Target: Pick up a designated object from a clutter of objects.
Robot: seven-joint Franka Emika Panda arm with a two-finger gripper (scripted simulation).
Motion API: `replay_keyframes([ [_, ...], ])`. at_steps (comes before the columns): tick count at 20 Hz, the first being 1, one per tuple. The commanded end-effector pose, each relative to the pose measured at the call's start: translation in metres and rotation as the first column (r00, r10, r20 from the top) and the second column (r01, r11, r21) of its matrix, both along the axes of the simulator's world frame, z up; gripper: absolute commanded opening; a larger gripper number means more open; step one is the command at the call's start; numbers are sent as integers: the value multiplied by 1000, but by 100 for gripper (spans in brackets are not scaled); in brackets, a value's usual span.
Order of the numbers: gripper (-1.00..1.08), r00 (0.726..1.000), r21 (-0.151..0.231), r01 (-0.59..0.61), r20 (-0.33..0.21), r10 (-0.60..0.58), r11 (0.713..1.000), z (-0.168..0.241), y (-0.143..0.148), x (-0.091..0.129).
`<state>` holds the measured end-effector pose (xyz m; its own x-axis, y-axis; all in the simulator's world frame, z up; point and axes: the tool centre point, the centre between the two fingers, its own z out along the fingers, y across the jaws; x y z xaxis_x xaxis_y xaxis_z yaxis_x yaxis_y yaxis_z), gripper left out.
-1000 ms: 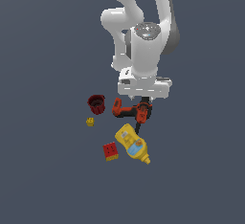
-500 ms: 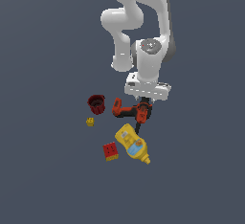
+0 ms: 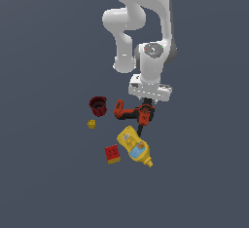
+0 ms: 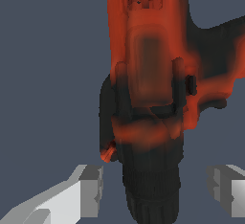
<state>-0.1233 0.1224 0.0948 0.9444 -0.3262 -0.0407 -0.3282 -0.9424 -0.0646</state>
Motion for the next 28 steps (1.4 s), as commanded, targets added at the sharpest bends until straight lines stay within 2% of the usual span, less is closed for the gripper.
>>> replay_keyframes([
  [1,68,1000,0,0,0,0,1000,0,0,0],
  [18,68,1000,0,3,0,-3,1000,-31,2,-2],
  [19,-100,1000,0,3,0,-3,1000,-31,2,-2],
  [28,-100,1000,0,3,0,-3,1000,-31,2,-2],
])
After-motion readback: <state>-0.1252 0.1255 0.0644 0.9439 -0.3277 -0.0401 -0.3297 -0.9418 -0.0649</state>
